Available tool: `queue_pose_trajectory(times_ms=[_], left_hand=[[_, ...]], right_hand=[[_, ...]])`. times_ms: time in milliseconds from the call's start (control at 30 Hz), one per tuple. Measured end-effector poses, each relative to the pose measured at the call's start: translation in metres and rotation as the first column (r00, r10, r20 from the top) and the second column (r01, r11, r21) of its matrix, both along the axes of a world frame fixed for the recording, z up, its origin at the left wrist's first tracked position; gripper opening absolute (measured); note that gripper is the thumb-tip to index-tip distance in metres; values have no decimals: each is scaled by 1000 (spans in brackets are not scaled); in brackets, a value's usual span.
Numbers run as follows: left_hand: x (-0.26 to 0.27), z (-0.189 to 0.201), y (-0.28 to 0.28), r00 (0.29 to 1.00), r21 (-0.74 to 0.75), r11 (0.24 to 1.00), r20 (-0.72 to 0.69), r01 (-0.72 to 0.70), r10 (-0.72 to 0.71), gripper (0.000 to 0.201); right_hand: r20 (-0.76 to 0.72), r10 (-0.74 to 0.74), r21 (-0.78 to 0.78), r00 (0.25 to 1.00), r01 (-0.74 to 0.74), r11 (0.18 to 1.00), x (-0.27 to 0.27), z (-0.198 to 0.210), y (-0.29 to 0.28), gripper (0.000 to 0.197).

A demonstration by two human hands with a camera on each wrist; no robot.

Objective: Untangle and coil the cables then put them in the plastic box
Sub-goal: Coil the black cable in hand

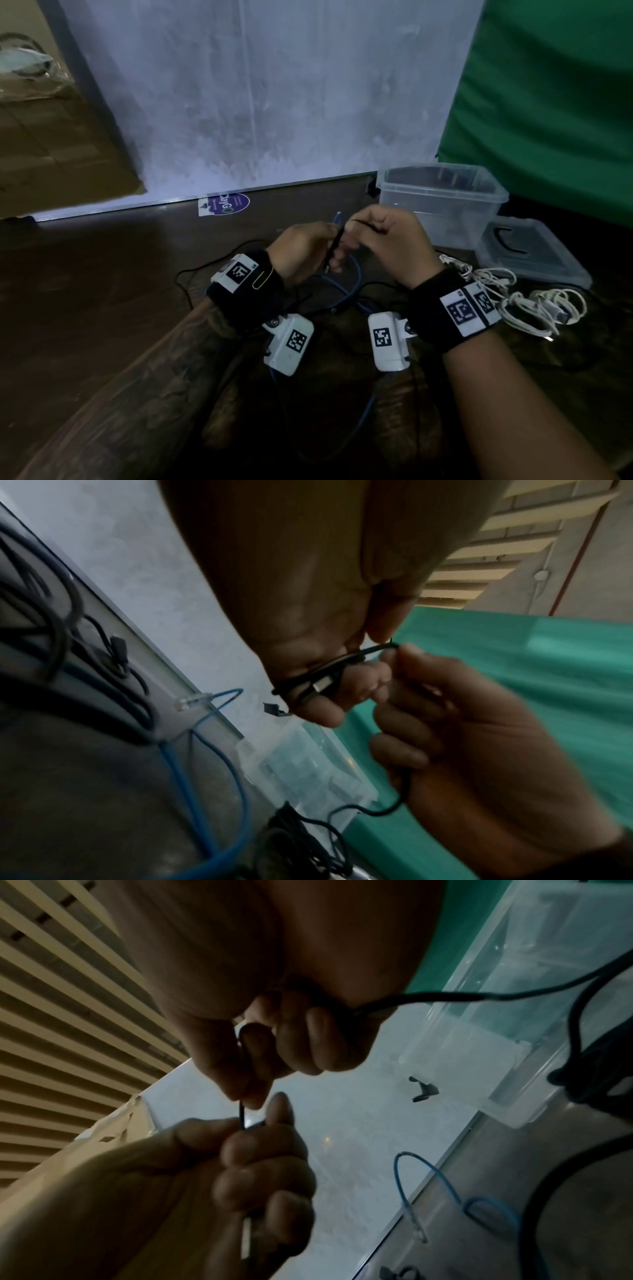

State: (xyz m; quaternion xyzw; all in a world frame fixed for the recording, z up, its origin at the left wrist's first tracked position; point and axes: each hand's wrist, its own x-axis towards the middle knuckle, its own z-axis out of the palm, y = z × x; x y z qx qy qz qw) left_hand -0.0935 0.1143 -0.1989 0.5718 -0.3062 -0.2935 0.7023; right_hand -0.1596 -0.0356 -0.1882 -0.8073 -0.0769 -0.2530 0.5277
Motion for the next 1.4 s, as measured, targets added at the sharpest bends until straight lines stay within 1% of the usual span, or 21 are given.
queue_pose_trajectory(times_ms=[133, 233, 267, 333, 433, 500, 567, 667, 733, 800, 867, 900, 967, 1000, 1067, 1133, 1200, 1267, 1300, 1333, 1400], left_hand=[[-6, 1, 0, 994, -50, 994, -41, 95, -97, 23], [-4, 3, 4, 975, -200, 967, -124, 157, -184, 22], [-3, 4, 6, 968, -263, 953, -155, 152, -197, 21], [3, 4, 6, 958, -365, 928, -231, 74, -167, 21], [15, -1, 7, 949, -425, 901, -311, -85, -57, 22], [23, -4, 7, 930, -429, 882, -365, -197, 30, 23], [30, -5, 9, 910, -423, 855, -395, -300, 124, 24], [36, -7, 11, 914, -401, 836, -309, -375, 262, 22], [36, -10, 12, 915, -329, 854, -174, -403, 364, 21], [34, -14, 14, 918, -185, 903, 21, -387, 397, 21], [30, -15, 11, 934, -50, 951, 175, -306, 311, 18], [27, -14, 8, 951, -15, 970, 194, -244, 242, 17], [18, -10, 3, 984, 10, 991, 115, -135, 133, 20], [14, -7, 1, 994, 9, 996, 56, -91, 91, 23], [7, -3, -1, 1000, 7, 1000, -7, -12, 13, 30], [3, 0, 1, 998, -10, 999, -37, 51, -51, 30], [1, 3, 4, 983, -62, 990, -127, 125, -132, 24], [0, 9, 9, 943, -182, 962, -229, 204, -243, 20], [1, 11, 12, 920, -260, 942, -271, 211, -281, 20], [2, 14, 13, 903, -340, 922, -312, 185, -296, 21], [5, 20, 14, 885, -471, 879, -375, 76, -278, 24]], right_hand=[[-17, -81, 80, 997, 82, 993, 9, -12, -17, 11], [-132, -53, 129, 990, 70, 989, 13, -19, -21, 15], [-190, -37, 119, 981, 60, 991, 12, -20, -18, 16], [-298, -11, 51, 955, 28, 998, 8, -18, -11, 17], [-378, 81, -76, 922, -118, 990, 0, -13, 1, 20], [-410, 149, -93, 900, -203, 975, -3, -13, 5, 23], [-441, 215, -50, 872, -263, 964, -7, -12, 8, 28], [-451, 274, -44, 849, -328, 944, -12, -8, 14, 27], [-376, 273, -77, 886, -323, 943, -14, -4, 17, 24], [-236, 235, -113, 943, -267, 957, -12, -2, 16, 17], [-125, 170, -140, 977, -187, 972, -9, -1, 10, 9], [-70, 119, -158, 990, -128, 979, -7, -1, 6, 8], [33, 2, -157, 999, 3, 988, -4, 0, -1, 11], [52, -40, -104, 998, 46, 994, -2, -1, -3, 9], [38, -68, 28, 997, 67, 997, 1, -3, -7, 6], [14, -69, 101, 998, 67, 993, 5, -8, -10, 6], [10, -101, 76, 995, 100, 992, 10, -13, -16, 5], [-16, -126, 17, 992, 126, 992, 12, -16, -17, 9], [-46, -130, -9, 991, 129, 992, 13, -17, -16, 11], [-85, -125, -27, 989, 123, 992, 11, -16, -14, 14], [-188, -82, -58, 979, 73, 996, 8, -14, -11, 19]])
